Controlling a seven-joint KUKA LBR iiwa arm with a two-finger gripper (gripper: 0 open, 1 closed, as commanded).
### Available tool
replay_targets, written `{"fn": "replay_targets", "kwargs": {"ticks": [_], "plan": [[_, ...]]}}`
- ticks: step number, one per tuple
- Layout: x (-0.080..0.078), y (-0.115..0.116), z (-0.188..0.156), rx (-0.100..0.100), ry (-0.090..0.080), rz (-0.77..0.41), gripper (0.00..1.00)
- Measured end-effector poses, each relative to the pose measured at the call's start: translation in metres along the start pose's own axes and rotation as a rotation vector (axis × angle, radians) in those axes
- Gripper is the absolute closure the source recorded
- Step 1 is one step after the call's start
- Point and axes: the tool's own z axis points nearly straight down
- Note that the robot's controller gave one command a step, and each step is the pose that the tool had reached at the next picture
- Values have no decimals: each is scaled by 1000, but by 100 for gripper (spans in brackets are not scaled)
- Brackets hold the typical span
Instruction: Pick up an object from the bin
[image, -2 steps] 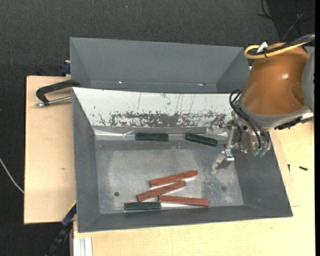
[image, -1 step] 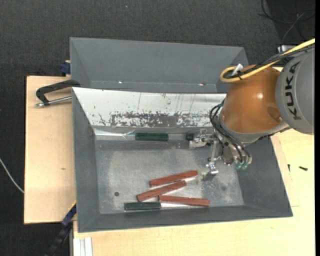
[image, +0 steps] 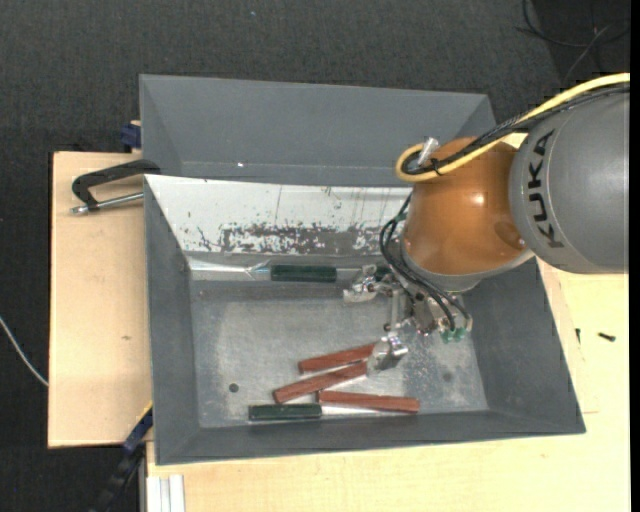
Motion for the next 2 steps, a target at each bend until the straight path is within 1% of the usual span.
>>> {"fn": "replay_targets", "kwargs": {"ticks": [1,2], "plan": [[-27,-15,23,1,-5,-174,0],[-32,-22,73,-1,8,-325,0]]}}
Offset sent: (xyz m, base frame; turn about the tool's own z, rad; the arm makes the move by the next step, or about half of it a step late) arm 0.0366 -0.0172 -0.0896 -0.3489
